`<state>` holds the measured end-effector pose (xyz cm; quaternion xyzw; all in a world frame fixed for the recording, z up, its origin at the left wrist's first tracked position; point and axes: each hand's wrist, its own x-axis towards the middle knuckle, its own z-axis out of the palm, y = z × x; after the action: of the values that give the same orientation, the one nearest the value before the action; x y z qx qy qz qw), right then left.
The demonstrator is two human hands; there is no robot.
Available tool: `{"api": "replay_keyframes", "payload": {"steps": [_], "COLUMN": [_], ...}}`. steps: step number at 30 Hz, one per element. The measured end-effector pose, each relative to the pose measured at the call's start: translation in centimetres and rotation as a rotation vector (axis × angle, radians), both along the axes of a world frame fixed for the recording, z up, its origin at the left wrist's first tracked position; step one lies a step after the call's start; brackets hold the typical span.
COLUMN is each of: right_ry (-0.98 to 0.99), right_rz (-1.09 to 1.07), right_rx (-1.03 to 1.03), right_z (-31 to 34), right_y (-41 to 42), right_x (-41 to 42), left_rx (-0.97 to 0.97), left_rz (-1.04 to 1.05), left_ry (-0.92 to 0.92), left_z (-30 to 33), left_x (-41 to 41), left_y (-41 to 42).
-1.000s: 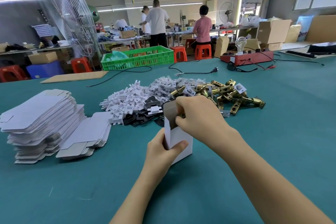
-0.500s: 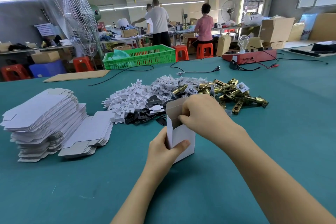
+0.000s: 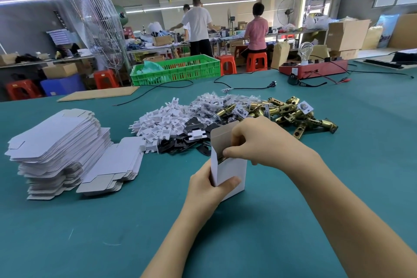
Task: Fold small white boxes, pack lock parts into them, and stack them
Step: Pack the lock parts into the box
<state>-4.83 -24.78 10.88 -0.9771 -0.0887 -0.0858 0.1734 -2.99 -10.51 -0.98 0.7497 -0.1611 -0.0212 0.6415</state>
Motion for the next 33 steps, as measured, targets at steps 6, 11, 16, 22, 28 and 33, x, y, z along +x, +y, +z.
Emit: {"api": "replay_keyframes", "payload": {"steps": [6, 11, 16, 22, 28, 33], "right_ry": [-0.051, -0.212, -0.235, -0.241, -0.057, 0.062], "right_rz": [0.074, 0.043, -0.057, -0.197, -0.281, -0.264], "right_rx": [0.114, 0.361, 0.437, 0.610, 0.659, 0.638], "right_z": [0.6, 1.1, 0.6, -1.7, -5.7, -8.2], "right_y": [-0.4, -2.3, -4.6, -5.2, -5.5, -5.2], "right_x": [-0.4, -0.3, 0.5, 2.3, 4.6, 6.2], "left_rx": [-0.027, -0.256, -0.299, -0.213, -0.385, -0.386], "left_rz": [0.006, 0.107, 0.093, 0.110, 0.354, 0.380], "left_ry": [0.001, 0.038, 0.096, 0.071, 0.059, 0.082], "left_z": [-0.3, 0.1, 0.0, -0.6, -0.6, -0.7], "left_x": [0.3, 0.8, 1.3, 1.5, 2.6, 3.1], "left_y": [0.0, 0.8, 1.1, 0.8, 2.1, 2.4]}}
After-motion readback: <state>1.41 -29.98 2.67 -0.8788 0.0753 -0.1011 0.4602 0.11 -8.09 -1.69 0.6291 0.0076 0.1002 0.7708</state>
